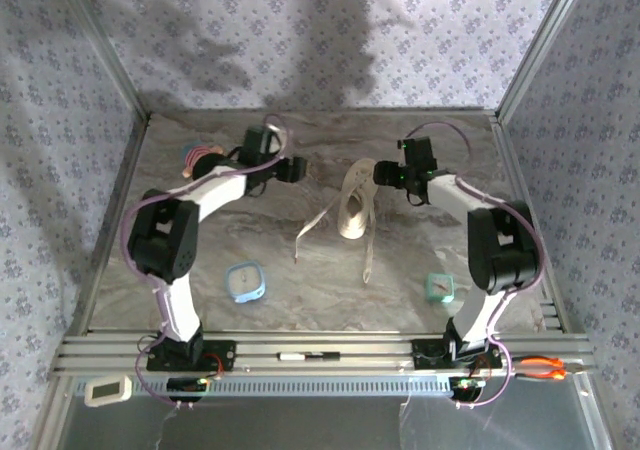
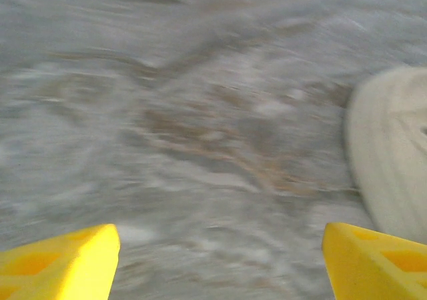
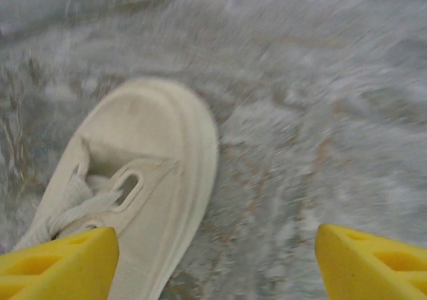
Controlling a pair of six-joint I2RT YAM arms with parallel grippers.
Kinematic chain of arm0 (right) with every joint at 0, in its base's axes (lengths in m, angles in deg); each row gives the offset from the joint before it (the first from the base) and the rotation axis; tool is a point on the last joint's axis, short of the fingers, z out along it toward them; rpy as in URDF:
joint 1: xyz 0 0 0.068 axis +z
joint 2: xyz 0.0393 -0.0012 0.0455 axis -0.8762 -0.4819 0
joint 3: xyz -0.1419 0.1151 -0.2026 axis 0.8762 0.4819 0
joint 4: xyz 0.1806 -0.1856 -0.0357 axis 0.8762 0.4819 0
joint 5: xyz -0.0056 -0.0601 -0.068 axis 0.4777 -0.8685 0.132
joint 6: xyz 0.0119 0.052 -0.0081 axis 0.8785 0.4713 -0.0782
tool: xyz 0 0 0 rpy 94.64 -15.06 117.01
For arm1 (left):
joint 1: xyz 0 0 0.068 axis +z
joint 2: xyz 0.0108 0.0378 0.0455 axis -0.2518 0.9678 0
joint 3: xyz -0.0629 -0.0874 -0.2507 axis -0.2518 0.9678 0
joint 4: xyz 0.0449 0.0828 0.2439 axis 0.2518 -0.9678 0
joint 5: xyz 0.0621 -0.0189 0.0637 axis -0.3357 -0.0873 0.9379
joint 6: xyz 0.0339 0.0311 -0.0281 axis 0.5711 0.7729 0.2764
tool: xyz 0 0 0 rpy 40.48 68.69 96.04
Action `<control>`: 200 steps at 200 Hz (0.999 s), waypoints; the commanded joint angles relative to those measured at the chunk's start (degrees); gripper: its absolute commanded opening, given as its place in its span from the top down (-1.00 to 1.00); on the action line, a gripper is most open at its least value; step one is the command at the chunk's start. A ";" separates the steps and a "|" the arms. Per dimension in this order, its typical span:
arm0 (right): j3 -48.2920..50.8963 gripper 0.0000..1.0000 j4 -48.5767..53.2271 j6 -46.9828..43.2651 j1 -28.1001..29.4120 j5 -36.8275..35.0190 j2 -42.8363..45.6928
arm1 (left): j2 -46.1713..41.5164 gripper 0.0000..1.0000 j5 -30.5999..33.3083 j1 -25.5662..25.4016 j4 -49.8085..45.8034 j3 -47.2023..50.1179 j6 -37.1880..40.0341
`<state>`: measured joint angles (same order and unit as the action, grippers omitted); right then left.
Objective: Tie the shoes
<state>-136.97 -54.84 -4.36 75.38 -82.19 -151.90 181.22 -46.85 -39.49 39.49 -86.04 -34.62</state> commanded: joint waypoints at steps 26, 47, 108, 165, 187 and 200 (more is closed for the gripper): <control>-1.83 -0.14 6.22 8.29 3.44 8.21 -4.37 | 6.23 -0.32 -7.16 -5.37 -6.33 -5.04 -7.60; -0.17 -0.04 6.48 8.50 6.07 9.03 -3.96 | 5.05 -0.30 -7.12 -7.40 -6.65 -1.93 -8.05; 4.69 -0.03 4.13 10.65 12.90 9.00 -1.51 | -5.40 -0.29 -3.92 -9.95 -8.94 9.53 -8.30; 3.25 -0.16 8.90 8.28 11.21 8.52 3.67 | -12.90 -0.39 4.68 -5.92 -20.24 13.47 -7.39; 3.34 -0.22 12.07 6.73 10.03 8.21 7.14 | -13.15 -0.40 4.75 -3.89 -23.52 14.62 -6.41; 4.26 -0.25 13.83 6.09 9.54 7.53 9.40 | -13.19 -0.40 4.11 -4.07 -24.52 15.28 -5.66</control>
<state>-133.76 -47.11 3.94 85.87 -74.67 -147.20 168.89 -43.72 -43.93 21.52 -72.31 -41.94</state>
